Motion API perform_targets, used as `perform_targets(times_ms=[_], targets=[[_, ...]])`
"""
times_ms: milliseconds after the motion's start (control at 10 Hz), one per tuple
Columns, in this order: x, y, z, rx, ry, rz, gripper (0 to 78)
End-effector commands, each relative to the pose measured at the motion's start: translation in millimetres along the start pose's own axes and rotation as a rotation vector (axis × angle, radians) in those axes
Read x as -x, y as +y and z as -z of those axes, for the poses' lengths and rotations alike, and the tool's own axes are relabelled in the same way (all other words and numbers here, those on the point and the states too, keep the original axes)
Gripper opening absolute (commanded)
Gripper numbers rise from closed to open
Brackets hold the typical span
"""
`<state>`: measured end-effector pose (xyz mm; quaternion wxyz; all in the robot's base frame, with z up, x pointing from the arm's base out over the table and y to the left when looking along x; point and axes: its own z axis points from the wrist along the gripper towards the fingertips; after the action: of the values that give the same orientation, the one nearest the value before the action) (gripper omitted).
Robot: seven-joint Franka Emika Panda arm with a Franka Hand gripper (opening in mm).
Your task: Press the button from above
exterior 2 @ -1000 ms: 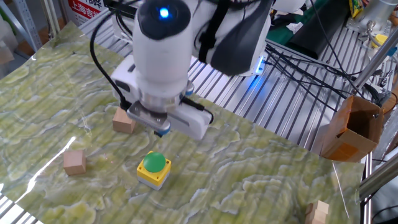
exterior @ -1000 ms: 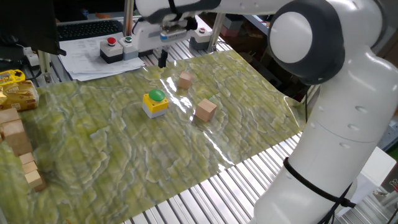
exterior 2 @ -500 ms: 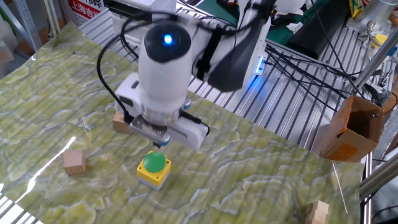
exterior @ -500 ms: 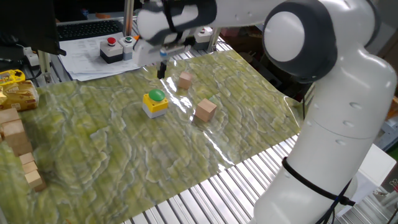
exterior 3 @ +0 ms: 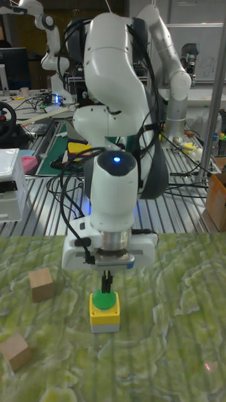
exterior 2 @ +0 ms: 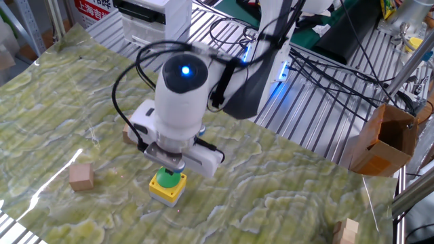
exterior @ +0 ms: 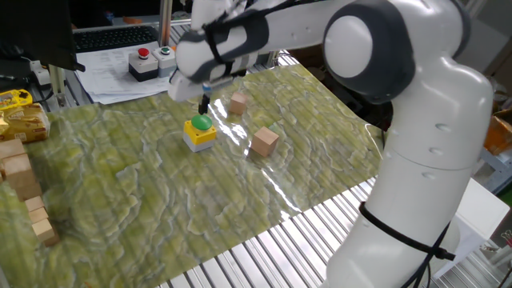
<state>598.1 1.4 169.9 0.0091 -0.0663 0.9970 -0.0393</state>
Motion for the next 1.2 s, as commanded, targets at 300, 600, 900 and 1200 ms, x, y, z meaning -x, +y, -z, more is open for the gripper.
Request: perform_targets(times_ms=[300, 600, 900, 1200], targets=[[-4.9, -0.8, -34.8, 0.006, -0.053, 0.014, 0.0], [-4.6, 1.7, -51.3, 0.007, -0.056, 0.017, 0.0], [-9.7, -8.2, -0.3, 0.017, 0.017, 0.012, 0.0], [-24.4, -26.5, 51.4, 0.024, 0.069, 0.015, 0.0]])
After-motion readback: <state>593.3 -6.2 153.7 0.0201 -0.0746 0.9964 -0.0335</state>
